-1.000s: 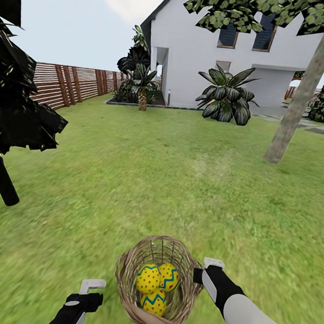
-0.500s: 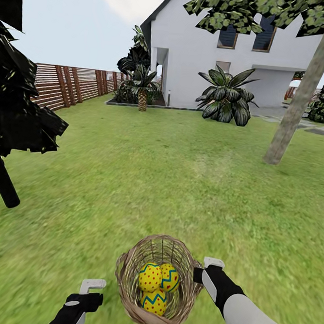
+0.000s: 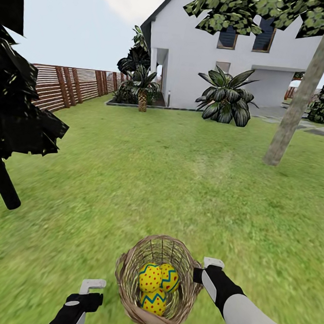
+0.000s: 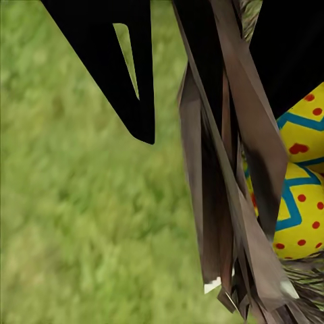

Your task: Take the three Easter eggs out of the wicker basket on the lawn in the garden, then place them on the lawn next to a single tree (choose any tree) so that all three eggs are next to the same tree and none are left in the basket.

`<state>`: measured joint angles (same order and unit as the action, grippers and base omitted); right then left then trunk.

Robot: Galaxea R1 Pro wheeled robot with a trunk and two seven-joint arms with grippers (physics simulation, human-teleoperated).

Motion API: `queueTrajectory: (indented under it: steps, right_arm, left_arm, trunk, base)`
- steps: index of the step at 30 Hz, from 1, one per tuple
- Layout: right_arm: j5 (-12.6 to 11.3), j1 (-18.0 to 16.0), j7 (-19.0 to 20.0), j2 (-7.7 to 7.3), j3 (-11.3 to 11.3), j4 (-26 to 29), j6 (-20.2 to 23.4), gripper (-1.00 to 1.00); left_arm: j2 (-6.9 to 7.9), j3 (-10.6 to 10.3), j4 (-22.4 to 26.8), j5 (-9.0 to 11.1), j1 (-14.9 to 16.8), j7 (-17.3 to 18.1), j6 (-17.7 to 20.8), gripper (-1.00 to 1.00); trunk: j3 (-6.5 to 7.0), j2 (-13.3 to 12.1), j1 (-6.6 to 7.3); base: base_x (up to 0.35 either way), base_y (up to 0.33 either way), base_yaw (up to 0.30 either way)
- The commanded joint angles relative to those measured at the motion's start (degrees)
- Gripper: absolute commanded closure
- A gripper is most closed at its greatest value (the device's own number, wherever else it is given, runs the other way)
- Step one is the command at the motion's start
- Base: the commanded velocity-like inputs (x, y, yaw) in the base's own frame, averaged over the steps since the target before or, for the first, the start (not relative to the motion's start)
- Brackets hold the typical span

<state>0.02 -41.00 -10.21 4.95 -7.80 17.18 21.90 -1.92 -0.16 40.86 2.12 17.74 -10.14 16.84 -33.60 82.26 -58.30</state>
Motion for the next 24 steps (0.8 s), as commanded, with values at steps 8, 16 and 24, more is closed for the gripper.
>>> queueTrajectory:
  steps: [8, 16, 24]
  right_arm:
    - [-0.2, 0.0, -0.2, 0.09, -0.4, 0.1, 0.3, 1.00]
    - [-0.2, 0.0, -0.2, 0.14, -0.4, 0.1, 0.3, 1.00]
    - [-0.2, 0.0, -0.2, 0.15, -0.3, 0.0, 0.3, 1.00]
  left_arm:
    - [-0.01, 0.0, 0.1, 0.2, 0.0, -0.2, 0.3, -1.00]
    - [-0.01, 0.0, 0.1, 0.2, 0.0, -0.2, 0.3, -1.00]
    - [-0.01, 0.0, 0.0, 0.2, 0.0, -0.2, 0.3, -1.00]
  trunk:
    - [1.39, -3.2, 1.77]
    - [2.82, -6.4, 3.52]
    - [4.26, -9.6, 5.28]
  base:
    - [0.000, 0.000, 0.000]
    - [0.000, 0.000, 0.000]
    - [0.000, 0.000, 0.000]
